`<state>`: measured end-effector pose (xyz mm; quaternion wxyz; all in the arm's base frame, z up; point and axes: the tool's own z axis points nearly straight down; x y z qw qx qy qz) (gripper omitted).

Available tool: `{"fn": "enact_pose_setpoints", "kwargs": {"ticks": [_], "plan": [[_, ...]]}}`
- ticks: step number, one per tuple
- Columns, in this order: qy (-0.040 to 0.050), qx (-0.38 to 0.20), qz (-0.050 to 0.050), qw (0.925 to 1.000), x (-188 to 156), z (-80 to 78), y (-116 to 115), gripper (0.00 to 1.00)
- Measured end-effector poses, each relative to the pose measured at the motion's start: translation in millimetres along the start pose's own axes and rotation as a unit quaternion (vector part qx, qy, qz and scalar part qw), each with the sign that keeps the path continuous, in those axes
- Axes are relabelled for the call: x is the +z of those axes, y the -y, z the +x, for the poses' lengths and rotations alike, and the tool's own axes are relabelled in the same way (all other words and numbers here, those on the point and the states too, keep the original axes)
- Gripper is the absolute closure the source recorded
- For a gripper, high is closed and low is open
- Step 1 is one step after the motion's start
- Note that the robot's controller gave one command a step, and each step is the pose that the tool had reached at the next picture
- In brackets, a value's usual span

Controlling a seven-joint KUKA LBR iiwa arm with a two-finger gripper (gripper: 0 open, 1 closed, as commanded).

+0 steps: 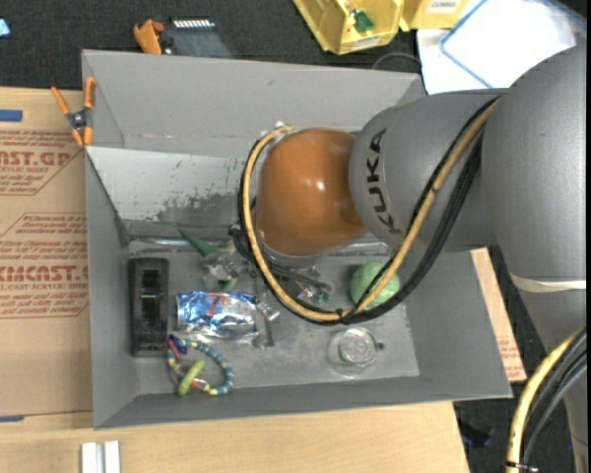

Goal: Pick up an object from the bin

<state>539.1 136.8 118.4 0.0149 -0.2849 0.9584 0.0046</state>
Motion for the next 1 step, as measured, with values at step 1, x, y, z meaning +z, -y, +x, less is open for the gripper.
{"fn": "enact_pose_setpoints", "kwargs": {"ticks": [1], "plan": [[0.0033,-0.074,0.000,0.9973,45.5,4.9,21.0,1.00]]}}
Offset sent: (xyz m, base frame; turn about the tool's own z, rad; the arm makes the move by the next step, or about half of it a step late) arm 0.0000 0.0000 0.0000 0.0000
